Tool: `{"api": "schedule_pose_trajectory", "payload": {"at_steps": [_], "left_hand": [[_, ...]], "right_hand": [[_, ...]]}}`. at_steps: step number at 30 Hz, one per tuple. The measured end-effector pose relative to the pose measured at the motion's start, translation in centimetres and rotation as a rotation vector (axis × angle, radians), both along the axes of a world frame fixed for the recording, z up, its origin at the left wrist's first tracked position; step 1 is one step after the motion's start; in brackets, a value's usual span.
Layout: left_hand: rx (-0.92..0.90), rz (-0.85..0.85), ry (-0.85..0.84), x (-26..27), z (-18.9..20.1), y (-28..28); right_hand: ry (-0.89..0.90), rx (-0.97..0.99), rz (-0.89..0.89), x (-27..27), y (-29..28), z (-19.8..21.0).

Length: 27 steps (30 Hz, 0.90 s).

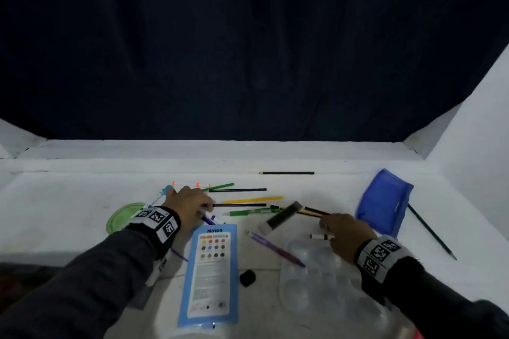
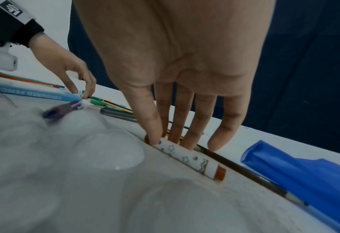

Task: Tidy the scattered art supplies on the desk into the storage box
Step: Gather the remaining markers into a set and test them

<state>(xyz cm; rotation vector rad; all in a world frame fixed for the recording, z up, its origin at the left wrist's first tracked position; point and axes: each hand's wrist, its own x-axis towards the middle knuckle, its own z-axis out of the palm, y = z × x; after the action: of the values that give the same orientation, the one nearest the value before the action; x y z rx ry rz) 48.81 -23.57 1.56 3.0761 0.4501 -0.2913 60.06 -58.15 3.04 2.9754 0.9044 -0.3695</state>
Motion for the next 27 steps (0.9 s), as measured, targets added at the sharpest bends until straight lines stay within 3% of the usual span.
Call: {"api": "schedule_pose_trajectory", "payload": {"at_steps": [5, 12, 14, 17, 20, 24, 27], "left_hand": [[0.116, -0.047, 0.021, 1.0, 0.7, 0.3], [0.069, -0.071, -0.049, 0.3, 1.6, 0.7], [-0.063, -0.031, -0.152, -0.7, 2.7, 0.3], [-0.424, 0.036, -0.426, -3.3, 4.9, -1.4], [-0.760, 0.129, -0.613, -7.2, 6.5, -4.3], [-1.157, 0.194, -0.609, -13.2, 6.4, -9.1], [-1.271, 0.212, -0.509, -17.3, 5.2, -12.7]], "right_hand": [[-0.049, -0.029, 0.040, 1.0, 0.4, -0.7], [-0.028, 0.005, 0.031, 0.2, 1.0, 0.5], [-0.038, 0.110, 0.025, -0.6, 1.0, 1.0], [-0.031, 0.391, 0.015, -2.7, 1.0, 1.6], [0.101, 0.717, -0.029, -6.4, 0.8, 2.6], [0.423, 1.016, -0.098, -13.3, 0.3, 2.7], [0.574, 1.031, -0.134, -17.9, 0.1, 1.7]]}}
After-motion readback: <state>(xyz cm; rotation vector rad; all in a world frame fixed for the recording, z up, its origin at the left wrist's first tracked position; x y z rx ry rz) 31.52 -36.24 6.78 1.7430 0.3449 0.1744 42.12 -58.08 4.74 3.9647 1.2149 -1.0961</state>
